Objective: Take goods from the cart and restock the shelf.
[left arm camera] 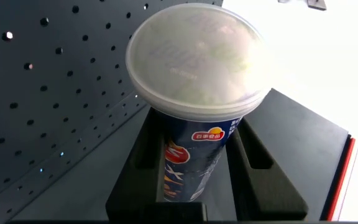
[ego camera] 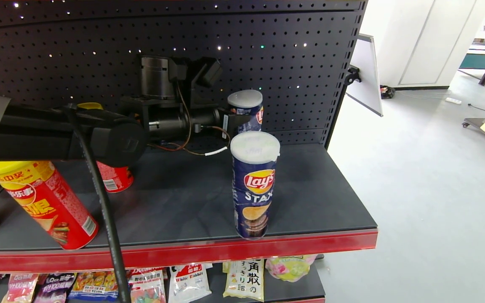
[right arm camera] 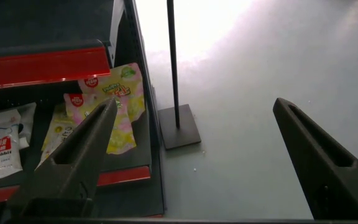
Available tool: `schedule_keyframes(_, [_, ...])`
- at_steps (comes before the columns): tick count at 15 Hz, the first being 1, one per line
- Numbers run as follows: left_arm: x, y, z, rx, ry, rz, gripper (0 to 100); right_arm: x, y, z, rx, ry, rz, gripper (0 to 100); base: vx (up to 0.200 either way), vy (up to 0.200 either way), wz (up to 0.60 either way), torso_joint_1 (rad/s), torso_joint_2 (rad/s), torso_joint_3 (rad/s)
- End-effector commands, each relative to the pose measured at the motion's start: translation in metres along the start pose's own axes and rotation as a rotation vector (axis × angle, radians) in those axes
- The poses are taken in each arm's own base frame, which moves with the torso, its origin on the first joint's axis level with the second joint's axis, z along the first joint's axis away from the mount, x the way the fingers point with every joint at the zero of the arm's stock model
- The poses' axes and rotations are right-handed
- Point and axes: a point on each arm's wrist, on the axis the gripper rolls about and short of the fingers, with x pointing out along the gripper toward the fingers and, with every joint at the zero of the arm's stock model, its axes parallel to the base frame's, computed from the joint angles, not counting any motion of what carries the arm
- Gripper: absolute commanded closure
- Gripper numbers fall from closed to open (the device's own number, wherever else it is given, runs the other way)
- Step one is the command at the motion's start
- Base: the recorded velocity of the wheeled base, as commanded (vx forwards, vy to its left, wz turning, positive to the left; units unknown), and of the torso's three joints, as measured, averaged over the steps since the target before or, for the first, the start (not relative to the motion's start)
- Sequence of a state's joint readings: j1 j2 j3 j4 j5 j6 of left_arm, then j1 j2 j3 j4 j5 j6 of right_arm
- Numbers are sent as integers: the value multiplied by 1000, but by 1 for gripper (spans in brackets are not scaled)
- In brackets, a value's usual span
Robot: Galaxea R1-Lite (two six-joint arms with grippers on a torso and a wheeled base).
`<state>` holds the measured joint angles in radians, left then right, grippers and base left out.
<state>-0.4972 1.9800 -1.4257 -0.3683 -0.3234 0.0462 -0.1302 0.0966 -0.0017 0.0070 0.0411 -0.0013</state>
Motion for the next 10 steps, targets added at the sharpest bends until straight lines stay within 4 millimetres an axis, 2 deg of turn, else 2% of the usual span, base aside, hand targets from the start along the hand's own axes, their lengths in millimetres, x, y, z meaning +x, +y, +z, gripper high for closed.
schedule_keyframes(1, [2,1,-1,-1,3,0,100,0,0,0,-2,1,0,0,0,0,0,0,0,0])
schedule_keyframes(9, [3,1,-5,5,8,0,100,0,0,0,0,2,0,0,0,0,0,0,0,0])
schedule_keyframes(10, [2,0,-4,8,7,-2,0,0,0,0,-2,1,0,0,0,0,0,0,0,0])
